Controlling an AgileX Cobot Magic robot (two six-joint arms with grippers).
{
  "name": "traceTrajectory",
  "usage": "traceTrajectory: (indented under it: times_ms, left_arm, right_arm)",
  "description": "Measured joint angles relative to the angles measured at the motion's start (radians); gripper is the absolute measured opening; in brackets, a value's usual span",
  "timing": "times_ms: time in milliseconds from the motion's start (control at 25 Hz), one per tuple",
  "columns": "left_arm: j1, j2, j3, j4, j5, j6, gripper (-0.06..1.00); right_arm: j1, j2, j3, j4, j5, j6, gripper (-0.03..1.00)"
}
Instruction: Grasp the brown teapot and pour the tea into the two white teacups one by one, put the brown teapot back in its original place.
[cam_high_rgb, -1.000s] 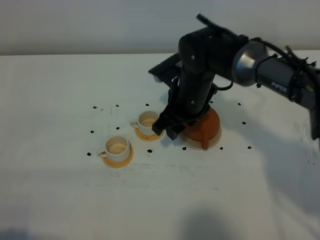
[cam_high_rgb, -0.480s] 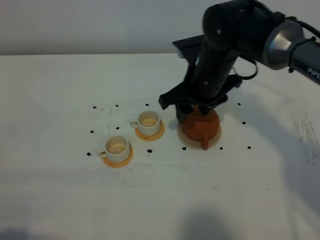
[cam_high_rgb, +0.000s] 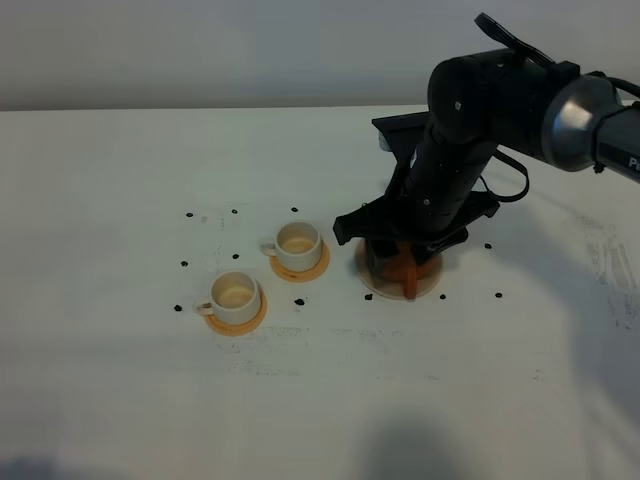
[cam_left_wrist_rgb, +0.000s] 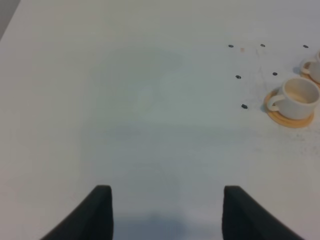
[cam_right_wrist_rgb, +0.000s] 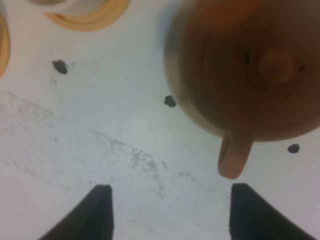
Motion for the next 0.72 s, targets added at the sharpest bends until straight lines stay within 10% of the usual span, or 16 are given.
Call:
traceTrajectory:
  times_ms: [720]
  left_arm:
    - [0.000,0.000,0.000,0.000,0.000,0.000,0.50]
  right_arm:
    - [-0.010,0.034,0.024,-0.072,-0.055,0.028,0.49]
